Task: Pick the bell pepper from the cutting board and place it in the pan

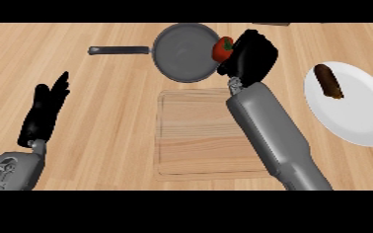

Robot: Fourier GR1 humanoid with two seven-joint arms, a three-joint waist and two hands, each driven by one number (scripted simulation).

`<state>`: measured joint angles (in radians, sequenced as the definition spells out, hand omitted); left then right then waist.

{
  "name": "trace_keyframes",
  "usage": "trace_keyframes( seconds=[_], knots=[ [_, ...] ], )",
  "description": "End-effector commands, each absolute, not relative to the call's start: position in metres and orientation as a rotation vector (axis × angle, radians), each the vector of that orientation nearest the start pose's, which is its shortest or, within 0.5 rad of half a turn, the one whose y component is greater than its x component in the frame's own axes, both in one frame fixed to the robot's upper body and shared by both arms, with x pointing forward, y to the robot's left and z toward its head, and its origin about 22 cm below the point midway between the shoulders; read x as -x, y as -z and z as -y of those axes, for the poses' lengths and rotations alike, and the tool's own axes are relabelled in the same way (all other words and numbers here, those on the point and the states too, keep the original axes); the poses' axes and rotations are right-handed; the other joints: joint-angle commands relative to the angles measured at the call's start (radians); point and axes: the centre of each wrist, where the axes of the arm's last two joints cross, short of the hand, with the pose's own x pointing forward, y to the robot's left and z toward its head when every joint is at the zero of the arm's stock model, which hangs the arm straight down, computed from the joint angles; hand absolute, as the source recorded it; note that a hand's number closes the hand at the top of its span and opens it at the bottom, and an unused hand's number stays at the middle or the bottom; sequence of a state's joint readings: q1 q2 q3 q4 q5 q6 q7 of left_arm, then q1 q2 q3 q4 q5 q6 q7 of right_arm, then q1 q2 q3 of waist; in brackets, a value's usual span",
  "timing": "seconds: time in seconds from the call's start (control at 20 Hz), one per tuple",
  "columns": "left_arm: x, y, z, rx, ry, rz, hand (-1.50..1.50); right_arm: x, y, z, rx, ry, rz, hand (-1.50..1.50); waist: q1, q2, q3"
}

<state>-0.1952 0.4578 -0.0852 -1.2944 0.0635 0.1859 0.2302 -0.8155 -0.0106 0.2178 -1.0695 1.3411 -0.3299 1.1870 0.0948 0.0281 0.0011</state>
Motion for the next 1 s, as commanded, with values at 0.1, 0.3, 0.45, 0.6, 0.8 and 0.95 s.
trace_keyframes(
  seconds=[0.1,0.3,0.45,0.6,0.8,0.95],
  knots=[
    [-0.294,-0.021,-0.320,-0.416,0.185,1.275,0.00,-0.405,-0.099,0.090,1.314,0.001,0.995,1.50,0.024,0.016,0.000],
    [-0.296,-0.023,-0.303,-0.407,0.208,1.285,0.00,-0.410,-0.077,0.100,1.268,0.027,0.993,1.50,0.039,0.016,0.002],
    [-0.305,-0.032,-0.310,-0.431,0.201,1.298,0.00,-0.415,-0.080,0.108,1.183,0.126,1.059,1.50,0.045,0.028,0.004],
    [-0.305,-0.033,-0.310,-0.396,0.218,1.309,0.00,-0.421,-0.074,0.114,1.130,0.178,1.023,-1.50,0.071,0.032,0.003],
    [-0.303,-0.025,-0.301,-0.395,0.225,1.300,0.00,-0.425,-0.065,0.114,1.121,0.198,1.063,-1.50,0.082,0.035,0.003],
    [-0.306,-0.026,-0.301,-0.395,0.243,1.304,0.00,-0.429,-0.067,0.112,1.127,0.230,1.104,-1.50,0.084,0.036,0.003]
  ],
)
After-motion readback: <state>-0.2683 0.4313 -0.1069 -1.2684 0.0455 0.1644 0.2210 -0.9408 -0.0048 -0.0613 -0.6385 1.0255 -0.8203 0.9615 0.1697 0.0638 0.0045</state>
